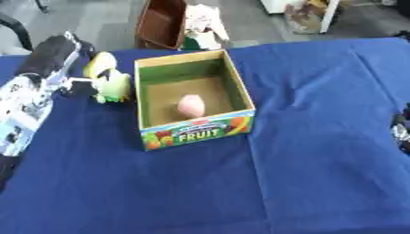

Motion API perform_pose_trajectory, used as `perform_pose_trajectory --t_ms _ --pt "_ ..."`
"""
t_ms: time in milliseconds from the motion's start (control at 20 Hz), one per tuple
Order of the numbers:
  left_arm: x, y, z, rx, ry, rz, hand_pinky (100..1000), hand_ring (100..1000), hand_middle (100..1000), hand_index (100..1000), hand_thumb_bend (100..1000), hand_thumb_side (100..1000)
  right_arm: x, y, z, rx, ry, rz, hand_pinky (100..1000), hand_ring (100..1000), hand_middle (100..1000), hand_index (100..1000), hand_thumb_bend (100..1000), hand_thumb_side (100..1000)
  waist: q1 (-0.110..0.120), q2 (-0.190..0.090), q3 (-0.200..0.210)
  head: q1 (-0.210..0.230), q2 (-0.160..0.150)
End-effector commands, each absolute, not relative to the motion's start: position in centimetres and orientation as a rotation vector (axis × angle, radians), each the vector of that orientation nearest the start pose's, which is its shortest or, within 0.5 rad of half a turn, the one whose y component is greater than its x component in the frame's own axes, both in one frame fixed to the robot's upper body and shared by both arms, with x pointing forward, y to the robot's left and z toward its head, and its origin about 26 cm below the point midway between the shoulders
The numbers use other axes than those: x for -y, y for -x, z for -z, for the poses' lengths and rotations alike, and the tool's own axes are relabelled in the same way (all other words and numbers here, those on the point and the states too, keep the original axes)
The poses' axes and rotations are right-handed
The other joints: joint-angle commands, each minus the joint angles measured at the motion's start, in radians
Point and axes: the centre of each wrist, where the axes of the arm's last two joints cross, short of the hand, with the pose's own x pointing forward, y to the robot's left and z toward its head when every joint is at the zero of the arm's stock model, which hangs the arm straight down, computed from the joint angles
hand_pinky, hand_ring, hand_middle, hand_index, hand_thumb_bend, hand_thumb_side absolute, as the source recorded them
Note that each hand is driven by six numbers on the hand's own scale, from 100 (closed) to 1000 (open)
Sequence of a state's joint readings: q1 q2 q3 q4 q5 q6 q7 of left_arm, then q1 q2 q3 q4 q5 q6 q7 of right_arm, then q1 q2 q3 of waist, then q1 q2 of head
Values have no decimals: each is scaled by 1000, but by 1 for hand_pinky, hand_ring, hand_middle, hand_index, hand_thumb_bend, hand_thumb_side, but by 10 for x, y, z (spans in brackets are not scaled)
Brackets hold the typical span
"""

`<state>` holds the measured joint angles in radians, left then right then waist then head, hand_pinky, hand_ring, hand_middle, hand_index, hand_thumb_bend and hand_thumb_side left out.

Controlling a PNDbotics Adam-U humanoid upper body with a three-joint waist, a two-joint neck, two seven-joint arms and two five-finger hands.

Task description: Pick up objects on the table and place them in the box.

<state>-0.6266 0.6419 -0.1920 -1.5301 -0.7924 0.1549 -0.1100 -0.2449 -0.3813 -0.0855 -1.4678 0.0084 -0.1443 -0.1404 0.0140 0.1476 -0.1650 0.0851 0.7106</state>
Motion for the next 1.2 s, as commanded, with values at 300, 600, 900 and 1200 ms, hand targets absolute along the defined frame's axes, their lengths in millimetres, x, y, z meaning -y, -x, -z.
perform_pose_trajectory --t_ms 300,600,900,1200 --pt "-253 -398 -233 1734 -1170 1227 496 292 152 135 174 187 349 -339 -77 1888 446 -168 559 723 640 727 181 100 -7 -18 -5 8 -3" --pt "-234 -413 -209 1690 -1096 1320 500 302 160 140 169 185 347 -340 -78 1892 440 -170 559 722 639 727 182 100 -10 -14 -9 14 -3" --pt "-225 -422 -191 1666 -1034 1381 503 307 166 148 185 182 346 -341 -78 1895 432 -172 559 722 639 727 182 100 -12 -12 -14 20 -4" --pt "-219 -426 -182 1673 -995 1391 504 313 177 162 206 181 345 -341 -78 1895 427 -175 559 722 638 727 181 100 -14 -11 -15 24 -5"
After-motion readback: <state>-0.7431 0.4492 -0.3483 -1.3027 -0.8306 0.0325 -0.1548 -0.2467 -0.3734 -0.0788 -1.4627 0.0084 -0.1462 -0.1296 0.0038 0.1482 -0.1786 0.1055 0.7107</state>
